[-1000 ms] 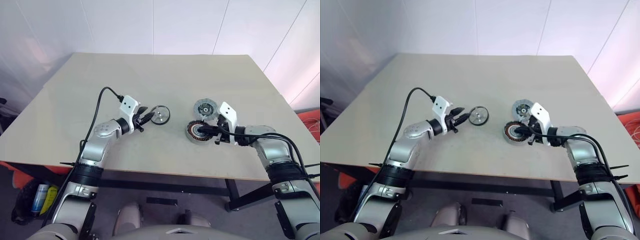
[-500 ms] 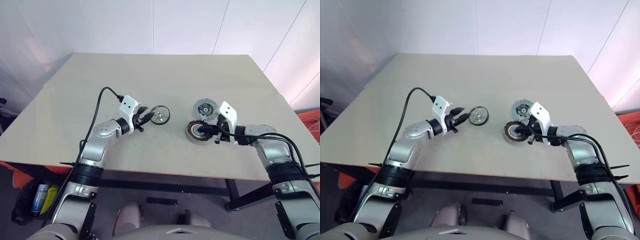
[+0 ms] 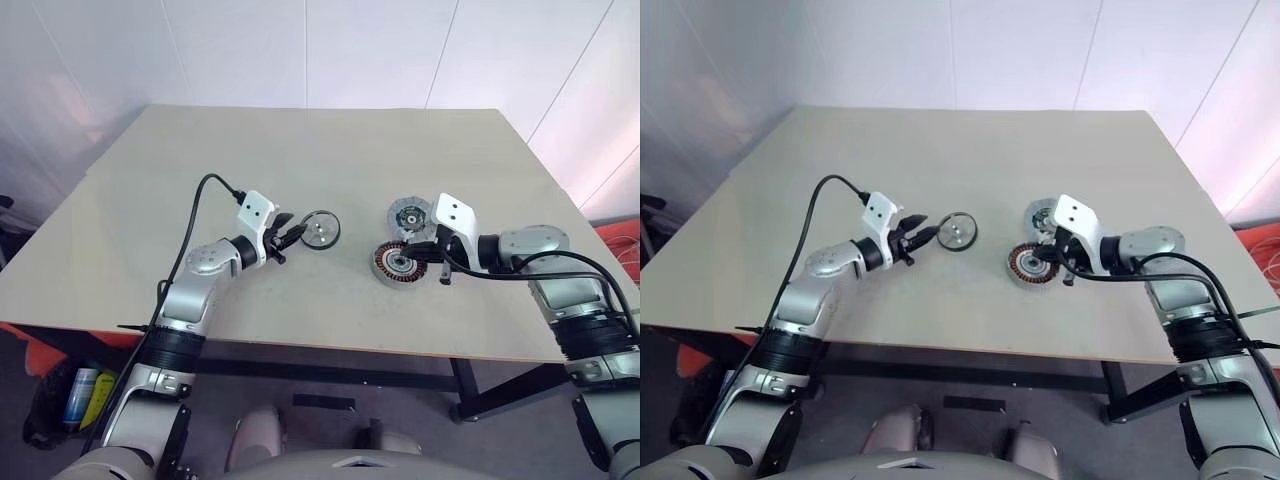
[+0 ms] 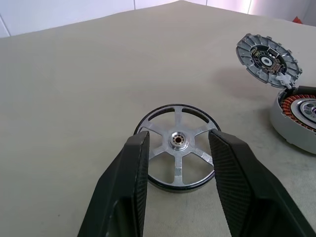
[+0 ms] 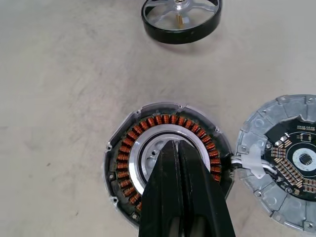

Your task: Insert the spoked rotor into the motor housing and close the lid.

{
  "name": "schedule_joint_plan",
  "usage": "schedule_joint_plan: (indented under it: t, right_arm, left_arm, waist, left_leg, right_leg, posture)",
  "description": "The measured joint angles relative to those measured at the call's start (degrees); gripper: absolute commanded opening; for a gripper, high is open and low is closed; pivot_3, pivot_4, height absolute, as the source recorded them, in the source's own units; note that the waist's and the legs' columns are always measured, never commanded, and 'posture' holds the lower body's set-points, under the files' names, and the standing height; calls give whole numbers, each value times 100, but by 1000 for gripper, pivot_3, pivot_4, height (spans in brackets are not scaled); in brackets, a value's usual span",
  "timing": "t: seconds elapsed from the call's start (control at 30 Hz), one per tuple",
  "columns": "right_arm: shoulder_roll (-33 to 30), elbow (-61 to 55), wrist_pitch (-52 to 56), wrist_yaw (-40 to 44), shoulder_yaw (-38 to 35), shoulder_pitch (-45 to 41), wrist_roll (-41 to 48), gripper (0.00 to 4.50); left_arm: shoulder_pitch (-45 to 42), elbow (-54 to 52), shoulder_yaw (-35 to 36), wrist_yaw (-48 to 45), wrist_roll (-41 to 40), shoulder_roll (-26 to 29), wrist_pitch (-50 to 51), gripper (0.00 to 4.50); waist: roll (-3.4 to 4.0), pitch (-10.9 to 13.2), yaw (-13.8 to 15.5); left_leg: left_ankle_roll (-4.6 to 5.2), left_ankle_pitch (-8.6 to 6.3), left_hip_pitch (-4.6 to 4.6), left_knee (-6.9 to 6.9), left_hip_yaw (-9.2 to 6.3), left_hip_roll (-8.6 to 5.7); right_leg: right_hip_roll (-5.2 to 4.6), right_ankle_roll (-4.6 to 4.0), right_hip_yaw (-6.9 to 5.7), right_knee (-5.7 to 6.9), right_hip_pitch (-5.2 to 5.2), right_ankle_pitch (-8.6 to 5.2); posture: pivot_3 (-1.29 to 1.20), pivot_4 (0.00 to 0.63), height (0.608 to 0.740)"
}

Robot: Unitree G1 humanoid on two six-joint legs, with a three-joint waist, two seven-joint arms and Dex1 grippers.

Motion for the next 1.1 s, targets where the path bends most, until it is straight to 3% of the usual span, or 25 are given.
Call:
schedule_joint_plan:
  t: [0.07,0.23,0.63,1.1]
  right_arm:
    - [-98,-11,-2,108,21,0,-13,31]
    - [-459,-159,-224,478,197,-51,-195,1222]
    - [-578,-108,-1211,1054,704,-247,-767,1222]
    - [-258,342,-1745,1319,1150,-579,-1067,1222]
  left_arm:
    - [0,5,0,0,0,1,-11,1999]
    - [1,40,1,-1,3,1,-55,1999]
    - [2,116,1,-2,6,4,-116,1999]
    - [39,118,10,10,6,54,-119,1999]
  waist:
    - [0,0,0]
    - [0,0,1]
    - [0,0,-2]
    - [0,0,-5]
  left_leg:
    - [0,0,0,0,0,0]
    - [0,0,1,0,0,1]
    - [20,11,0,1,0,1]
    - [20,11,-1,3,-1,0]
  right_leg:
    - [0,0,0,0,0,0]
    - [0,0,0,1,0,0]
    - [0,0,0,2,0,0]
    - [0,-2,0,6,-2,1]
  posture:
    - [0,0,740]
    - [0,0,740]
    - [0,0,740]
    - [0,0,740]
